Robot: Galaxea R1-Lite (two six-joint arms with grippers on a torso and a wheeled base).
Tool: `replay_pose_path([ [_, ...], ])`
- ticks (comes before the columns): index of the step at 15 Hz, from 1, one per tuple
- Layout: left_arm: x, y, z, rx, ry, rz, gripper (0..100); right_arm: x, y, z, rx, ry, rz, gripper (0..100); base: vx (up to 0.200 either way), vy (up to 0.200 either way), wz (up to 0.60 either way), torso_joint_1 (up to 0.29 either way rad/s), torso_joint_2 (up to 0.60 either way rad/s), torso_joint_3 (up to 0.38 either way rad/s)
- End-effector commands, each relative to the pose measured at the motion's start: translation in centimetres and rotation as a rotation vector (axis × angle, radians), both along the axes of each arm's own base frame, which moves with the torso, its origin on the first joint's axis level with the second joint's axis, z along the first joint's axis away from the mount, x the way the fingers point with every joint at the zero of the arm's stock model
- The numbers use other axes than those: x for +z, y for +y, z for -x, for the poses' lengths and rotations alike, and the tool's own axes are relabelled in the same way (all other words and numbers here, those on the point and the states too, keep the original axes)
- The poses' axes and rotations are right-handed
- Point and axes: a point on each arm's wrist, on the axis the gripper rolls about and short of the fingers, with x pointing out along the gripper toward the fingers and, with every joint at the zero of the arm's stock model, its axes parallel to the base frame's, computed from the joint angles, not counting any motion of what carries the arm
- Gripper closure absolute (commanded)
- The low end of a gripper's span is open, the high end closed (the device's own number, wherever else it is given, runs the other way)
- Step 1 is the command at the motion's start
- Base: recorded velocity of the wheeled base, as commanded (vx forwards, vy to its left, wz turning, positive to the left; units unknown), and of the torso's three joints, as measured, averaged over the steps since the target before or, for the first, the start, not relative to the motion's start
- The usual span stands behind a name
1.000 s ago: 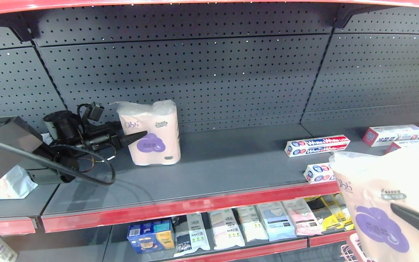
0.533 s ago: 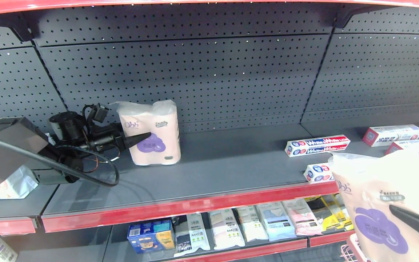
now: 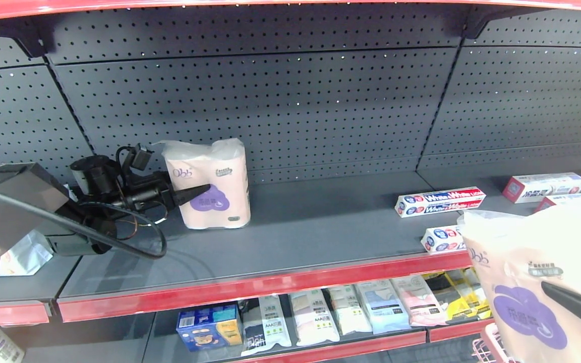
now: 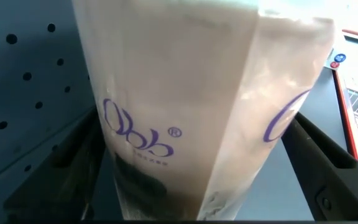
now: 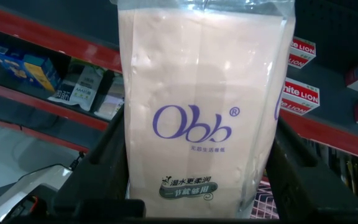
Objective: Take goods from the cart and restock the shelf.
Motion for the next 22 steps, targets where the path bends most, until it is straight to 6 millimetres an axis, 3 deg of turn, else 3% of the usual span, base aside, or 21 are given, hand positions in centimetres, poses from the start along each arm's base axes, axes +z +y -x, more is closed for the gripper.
replay_pose_path([
  [1,0.0,0.0,0.0,0.000,0.000,0.000,0,0.0,0.0,0.0,0.000,0.002,0.001,100,0.000,0.000,0.00,0.000,0.00,0.000],
  [2,-0.1,-0.2,0.0,-0.004,0.001,0.000,0,0.0,0.0,0.0,0.000,0.002,0.001,100,0.000,0.000,0.00,0.000,0.00,0.000],
  [3,0.0,-0.2,0.0,-0.004,0.000,0.000,100,0.0,0.0,0.0,0.000,0.001,0.001,100,0.000,0.000,0.00,0.000,0.00,0.000],
  [10,-0.2,-0.2,0.2,-0.004,0.006,0.001,100,0.0,0.0,0.0,0.000,0.002,0.001,100,0.000,0.000,0.00,0.000,0.00,0.000],
  [14,0.2,-0.7,3.2,-0.033,0.067,0.006,100,-0.3,0.0,-0.1,0.002,0.013,-0.001,100,0.000,0.000,0.00,0.000,0.00,0.000],
  [22,-0.2,-0.6,6.4,-0.077,0.020,0.005,100,-0.3,0.1,-0.8,0.008,0.038,-0.007,100,0.000,0.000,0.00,0.000,0.00,0.000],
])
